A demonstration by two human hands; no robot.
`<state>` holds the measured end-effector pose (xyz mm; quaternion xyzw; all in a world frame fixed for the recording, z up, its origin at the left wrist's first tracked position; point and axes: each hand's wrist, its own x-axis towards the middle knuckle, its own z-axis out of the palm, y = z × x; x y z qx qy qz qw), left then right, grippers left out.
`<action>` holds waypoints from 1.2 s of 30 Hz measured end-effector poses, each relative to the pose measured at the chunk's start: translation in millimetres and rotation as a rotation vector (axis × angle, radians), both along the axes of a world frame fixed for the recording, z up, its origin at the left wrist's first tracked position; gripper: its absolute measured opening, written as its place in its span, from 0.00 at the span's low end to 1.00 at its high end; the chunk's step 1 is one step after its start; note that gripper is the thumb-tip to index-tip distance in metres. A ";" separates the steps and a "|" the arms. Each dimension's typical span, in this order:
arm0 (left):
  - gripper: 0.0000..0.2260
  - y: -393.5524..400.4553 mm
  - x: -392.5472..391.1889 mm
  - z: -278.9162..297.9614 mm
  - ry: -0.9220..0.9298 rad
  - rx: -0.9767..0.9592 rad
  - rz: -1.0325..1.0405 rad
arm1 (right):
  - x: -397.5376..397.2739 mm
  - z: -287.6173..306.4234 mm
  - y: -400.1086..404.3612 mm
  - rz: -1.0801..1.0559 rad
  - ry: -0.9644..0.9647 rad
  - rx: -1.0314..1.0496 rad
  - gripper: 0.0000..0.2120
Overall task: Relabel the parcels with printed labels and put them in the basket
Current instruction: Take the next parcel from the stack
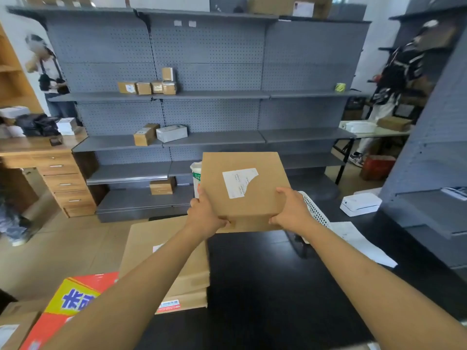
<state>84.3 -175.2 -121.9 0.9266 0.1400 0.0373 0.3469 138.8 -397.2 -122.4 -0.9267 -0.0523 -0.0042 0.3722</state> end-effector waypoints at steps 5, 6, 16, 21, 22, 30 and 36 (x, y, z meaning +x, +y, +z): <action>0.54 -56.8 23.9 -11.8 0.020 0.005 -0.006 | 22.9 -11.8 -59.4 0.016 0.038 0.001 0.43; 0.54 -67.4 26.8 -15.7 0.031 -0.005 0.000 | 28.6 -16.1 -69.3 0.032 0.040 -0.007 0.43; 0.55 -110.4 23.9 -85.6 0.209 -0.093 0.113 | 53.7 -95.9 -102.3 0.186 0.172 -0.075 0.41; 0.54 -103.7 28.6 -144.7 0.297 -0.123 0.126 | 57.1 -153.2 -96.3 0.184 0.291 -0.117 0.41; 0.54 -102.1 30.3 -155.8 0.319 -0.126 0.121 | 56.8 -164.1 -95.3 0.176 0.318 -0.128 0.41; 0.53 -98.2 36.0 -216.8 0.370 -0.132 0.119 | 64.5 -221.5 -88.4 0.154 0.420 -0.171 0.41; 0.55 -105.5 34.7 -232.3 0.411 -0.091 0.105 | 60.2 -238.0 -90.4 0.181 0.489 -0.234 0.43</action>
